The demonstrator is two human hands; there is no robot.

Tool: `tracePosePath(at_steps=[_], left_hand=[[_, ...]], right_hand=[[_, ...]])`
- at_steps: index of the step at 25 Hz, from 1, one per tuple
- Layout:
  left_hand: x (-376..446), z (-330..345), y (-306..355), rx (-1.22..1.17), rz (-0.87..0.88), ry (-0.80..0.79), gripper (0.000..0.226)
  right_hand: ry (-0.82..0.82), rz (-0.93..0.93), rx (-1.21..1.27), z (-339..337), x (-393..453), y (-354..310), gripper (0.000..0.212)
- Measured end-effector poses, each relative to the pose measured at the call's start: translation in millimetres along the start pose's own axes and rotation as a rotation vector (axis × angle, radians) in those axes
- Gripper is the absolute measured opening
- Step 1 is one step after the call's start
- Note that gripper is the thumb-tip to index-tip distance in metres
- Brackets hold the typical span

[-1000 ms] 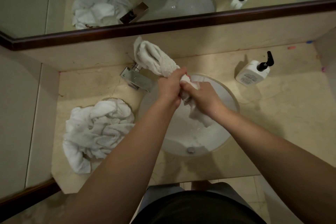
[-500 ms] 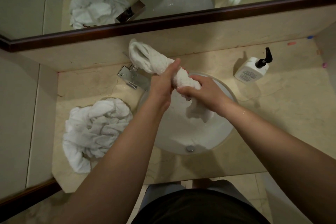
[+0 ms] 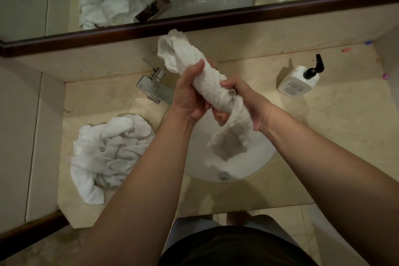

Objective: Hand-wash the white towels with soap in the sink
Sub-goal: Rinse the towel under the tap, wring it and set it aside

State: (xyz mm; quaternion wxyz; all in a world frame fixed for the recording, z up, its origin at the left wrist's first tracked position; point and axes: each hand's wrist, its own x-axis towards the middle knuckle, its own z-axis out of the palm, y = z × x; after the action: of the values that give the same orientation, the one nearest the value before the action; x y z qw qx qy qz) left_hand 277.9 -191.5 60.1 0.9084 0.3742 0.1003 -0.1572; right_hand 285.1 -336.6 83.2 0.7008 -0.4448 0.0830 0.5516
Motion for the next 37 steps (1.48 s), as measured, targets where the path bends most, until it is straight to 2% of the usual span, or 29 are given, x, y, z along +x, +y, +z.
tracePosePath(at_steps=[2, 4, 7, 10, 12, 15, 18, 21, 25, 29, 31, 33, 35, 37], left_hand=[[3, 3, 2, -0.009, -0.010, 0.019, 0.031], [4, 5, 0, 0.030, 0.001, 0.146, 0.018], [9, 10, -12, 0.040, -0.022, 0.399, 0.032], [19, 10, -24, 0.026, -0.014, 0.569, 0.038], [23, 11, -27, 0.008, -0.013, 0.693, 0.037], [26, 17, -26, 0.026, -0.003, 0.841, 0.024], [25, 22, -25, 0.037, -0.002, 0.929, 0.025], [22, 25, -25, -0.005, -0.013, 0.973, 0.024], [16, 24, -26, -0.035, -0.012, 0.986, 0.014], [3, 25, -23, -0.135, -0.064, 0.860, 0.029], [-5, 32, -18, -0.220, -0.123, 0.754, 0.039], [-13, 40, -18, -0.229, -0.159, 0.654, 0.049], [-19, 45, -19, -0.201, -0.194, 0.587, 0.048], [-23, 44, -14, -0.158, -0.231, 0.562, 0.039]], right_hand=[[0.038, -0.073, -0.014, 5, 0, -1, 0.054], [0.189, -0.196, -0.106, 4, 3, 1, 0.057], [0.499, -0.307, -0.437, -5, 19, 12, 0.066], [0.659, -0.391, -0.711, -18, 35, 29, 0.075], [0.707, -0.436, -0.771, -19, 39, 33, 0.072], [0.729, -0.579, -0.894, -14, 43, 35, 0.059], [0.658, -0.530, -0.858, -9, 40, 35, 0.051], [0.629, -0.531, -0.939, -7, 39, 37, 0.045], [0.747, -0.585, -1.164, -11, 46, 43, 0.068], [0.790, -0.601, -1.320, -9, 42, 39, 0.088], [0.786, -0.579, -1.355, -6, 37, 33, 0.080], [0.844, -0.541, -1.325, 5, 27, 27, 0.060], [0.879, -0.493, -1.273, 13, 24, 24, 0.047], [0.812, -0.492, -1.175, 16, 26, 23, 0.038]])
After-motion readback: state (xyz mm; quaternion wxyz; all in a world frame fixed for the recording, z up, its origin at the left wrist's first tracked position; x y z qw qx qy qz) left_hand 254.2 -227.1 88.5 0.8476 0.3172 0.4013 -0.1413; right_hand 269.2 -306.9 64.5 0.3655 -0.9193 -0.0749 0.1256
